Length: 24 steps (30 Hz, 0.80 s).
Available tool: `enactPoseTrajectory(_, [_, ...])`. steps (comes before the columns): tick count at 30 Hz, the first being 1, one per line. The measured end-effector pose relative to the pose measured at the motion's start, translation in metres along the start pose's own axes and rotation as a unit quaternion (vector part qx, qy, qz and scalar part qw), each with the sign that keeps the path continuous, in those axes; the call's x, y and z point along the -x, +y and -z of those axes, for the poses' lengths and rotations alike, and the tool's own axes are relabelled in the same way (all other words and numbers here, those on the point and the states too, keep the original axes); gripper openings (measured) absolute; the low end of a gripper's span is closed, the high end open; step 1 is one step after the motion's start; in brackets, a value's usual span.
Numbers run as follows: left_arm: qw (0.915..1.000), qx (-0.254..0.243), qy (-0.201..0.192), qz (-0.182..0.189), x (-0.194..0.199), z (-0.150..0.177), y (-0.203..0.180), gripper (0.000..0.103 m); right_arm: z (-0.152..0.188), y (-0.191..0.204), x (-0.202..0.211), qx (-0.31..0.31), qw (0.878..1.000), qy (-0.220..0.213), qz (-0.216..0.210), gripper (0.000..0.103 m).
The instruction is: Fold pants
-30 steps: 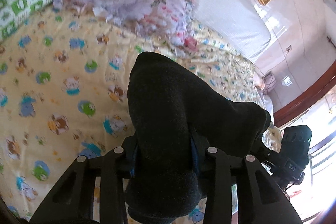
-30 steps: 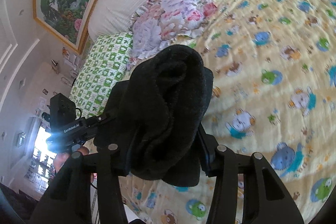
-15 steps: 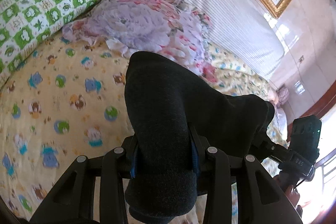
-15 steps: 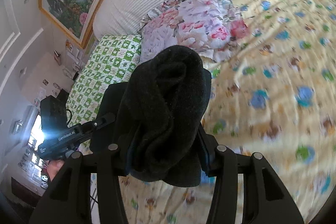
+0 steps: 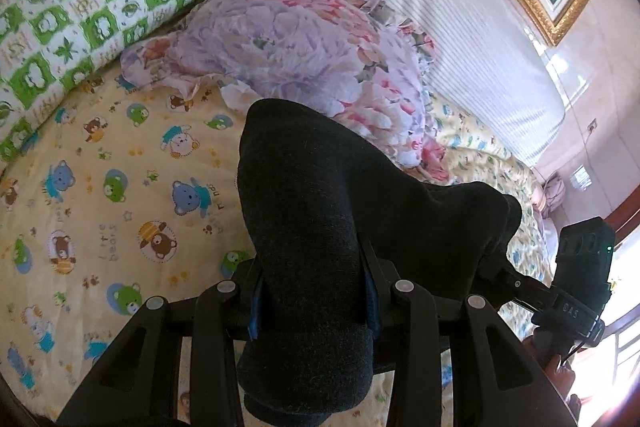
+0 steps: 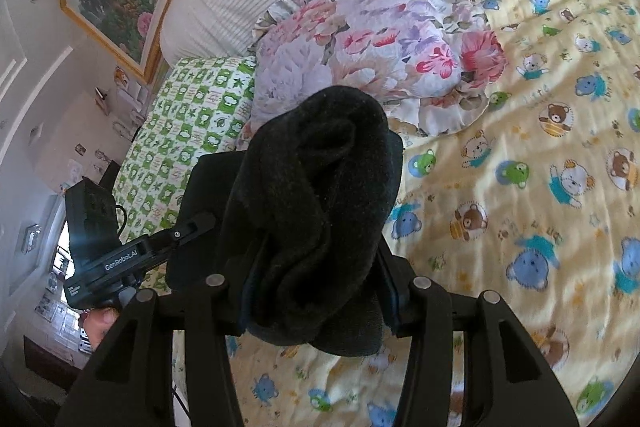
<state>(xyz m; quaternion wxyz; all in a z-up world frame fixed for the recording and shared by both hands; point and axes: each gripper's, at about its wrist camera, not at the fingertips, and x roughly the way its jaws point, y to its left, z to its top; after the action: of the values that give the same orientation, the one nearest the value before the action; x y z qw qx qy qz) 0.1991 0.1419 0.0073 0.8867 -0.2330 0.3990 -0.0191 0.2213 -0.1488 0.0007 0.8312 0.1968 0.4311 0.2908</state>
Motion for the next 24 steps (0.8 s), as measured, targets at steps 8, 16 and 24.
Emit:
enactPoseTrajectory(8, [0.9999, -0.013, 0.005, -0.009, -0.016, 0.002, 0.006, 0.045, -0.012, -0.015, -0.015, 0.014, 0.996, 0.010, 0.089, 0.063])
enactPoseTrajectory(16, [0.9998, -0.008, 0.012, -0.011, -0.030, 0.015, 0.025, 0.057, -0.010, -0.022, -0.022, 0.049, 0.989, 0.014, 0.136, 0.077])
enactPoseTrajectory(24, [0.9999, 0.000, 0.014, -0.005, -0.041, 0.015, 0.035, 0.065, -0.007, -0.036, -0.034, 0.034, 0.990, 0.015, 0.138, 0.084])
